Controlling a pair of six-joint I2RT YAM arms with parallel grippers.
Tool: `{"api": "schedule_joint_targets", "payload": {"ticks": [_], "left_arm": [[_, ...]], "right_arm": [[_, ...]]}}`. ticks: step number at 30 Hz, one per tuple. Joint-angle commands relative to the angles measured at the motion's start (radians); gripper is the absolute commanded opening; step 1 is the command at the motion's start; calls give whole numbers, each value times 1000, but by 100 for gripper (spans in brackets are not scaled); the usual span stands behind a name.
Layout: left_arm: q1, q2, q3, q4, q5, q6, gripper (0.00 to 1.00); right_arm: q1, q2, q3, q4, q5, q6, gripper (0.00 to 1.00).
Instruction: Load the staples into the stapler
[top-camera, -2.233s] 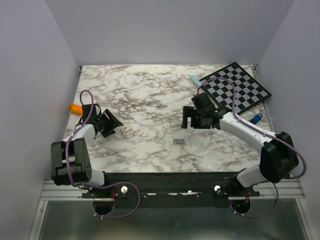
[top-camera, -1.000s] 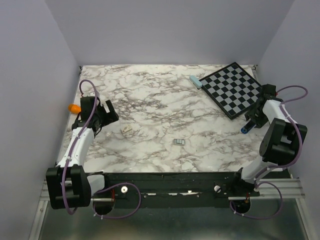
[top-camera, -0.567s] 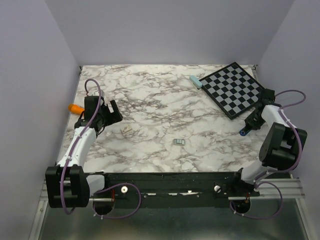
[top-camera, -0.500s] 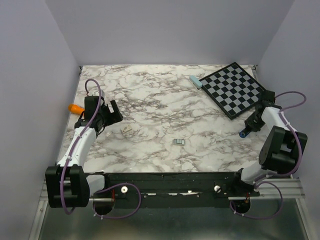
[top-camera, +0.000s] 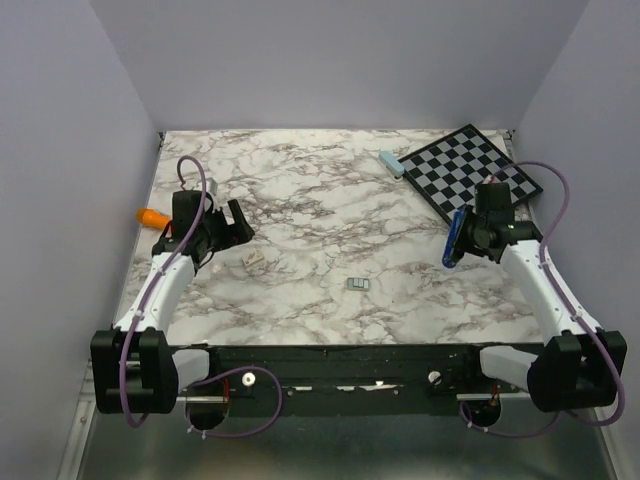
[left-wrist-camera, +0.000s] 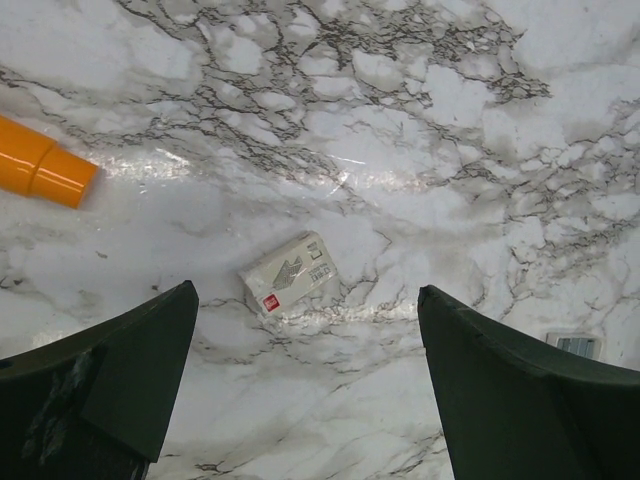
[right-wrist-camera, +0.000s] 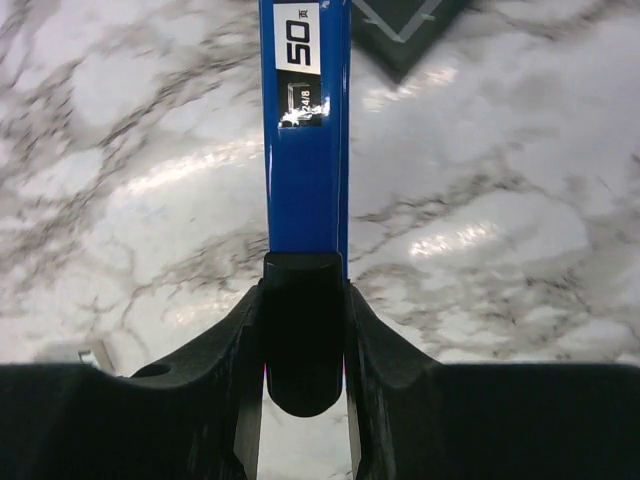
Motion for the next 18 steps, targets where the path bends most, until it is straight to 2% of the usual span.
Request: {"api": "schedule_joint_targets", "payload": {"ticks": [1, 6, 7, 8, 11, 18], "left_arm": [[-59, -27, -7, 46, 48, 26, 99], [-108, -76, -34, 79, 56, 54, 99], [-114, -85, -39, 86, 54, 57, 99], [-126, -96, -53, 89, 53, 60, 99], [-151, -142, -71, 99, 38, 78, 99], [-172, -286, -130, 120, 79, 144, 99]], "right_arm": [[135, 45, 89, 117, -105, -197, 1], [344, 225, 197, 212, -194, -365, 1], [375, 255, 220, 222, -212, -452, 1], [437, 288, 252, 220, -219, -484, 1], [523, 430, 369, 202, -242, -602, 1], [623, 670, 579, 122, -410, -807, 1]]}}
